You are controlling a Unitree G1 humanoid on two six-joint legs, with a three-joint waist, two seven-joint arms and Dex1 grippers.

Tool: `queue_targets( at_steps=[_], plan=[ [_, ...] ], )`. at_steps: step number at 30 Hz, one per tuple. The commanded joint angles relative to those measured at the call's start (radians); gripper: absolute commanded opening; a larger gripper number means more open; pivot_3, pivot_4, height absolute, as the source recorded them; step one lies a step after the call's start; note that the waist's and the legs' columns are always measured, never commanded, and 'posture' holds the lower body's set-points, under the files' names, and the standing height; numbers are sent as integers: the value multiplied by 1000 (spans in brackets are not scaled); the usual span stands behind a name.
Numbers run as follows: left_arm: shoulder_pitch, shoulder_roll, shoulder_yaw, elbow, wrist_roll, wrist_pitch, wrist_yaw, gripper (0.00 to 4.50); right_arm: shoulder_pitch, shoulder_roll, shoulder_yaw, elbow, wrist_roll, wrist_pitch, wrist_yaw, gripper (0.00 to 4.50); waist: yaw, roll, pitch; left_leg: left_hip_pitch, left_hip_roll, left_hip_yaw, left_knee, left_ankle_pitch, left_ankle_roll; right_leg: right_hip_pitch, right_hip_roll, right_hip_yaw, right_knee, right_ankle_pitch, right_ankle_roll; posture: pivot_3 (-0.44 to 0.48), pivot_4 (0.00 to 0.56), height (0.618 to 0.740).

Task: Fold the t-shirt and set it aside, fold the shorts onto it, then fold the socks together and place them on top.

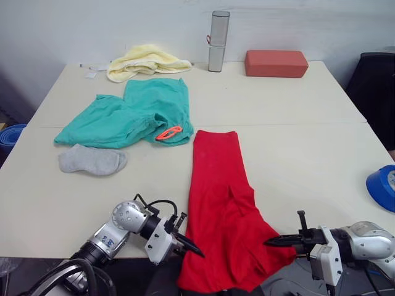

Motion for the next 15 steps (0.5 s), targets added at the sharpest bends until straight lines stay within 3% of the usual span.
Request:
queue_targets(
  at_steps=[1,4,8,11,15],
  plan=[
    [30,25,28,-80,-37,86,-20,21,33,-32,2,-40,54,26,42,0,2,0,0,-1,0,0,0,0,0,-1,0,0,0,1,1,0,150,740],
    [53,32,57,-135,-100,216,-18,21,68,-66,0,-90,129,94,97,0,4,0,0,-5,0,0,0,0,0,-5,0,0,2,7,13,0,150,740],
    [50,36,111,-173,-157,358,-6,21,89,-118,-44,-209,291,256,161,0,9,2,2,-5,0,0,1,0,0,-6,0,0,3,7,12,0,150,740],
    [6,55,184,-190,-264,560,3,21,131,-249,-108,-357,497,493,252,0,15,4,4,-6,0,0,2,0,0,-7,0,0,4,6,11,0,150,740],
    [-28,59,236,-200,-319,730,-3,21,87,-264,-178,-430,606,721,297,0,21,1,6,-7,1,-4,1,1,-2,-7,0,-3,4,6,11,0,150,740]
  ],
)
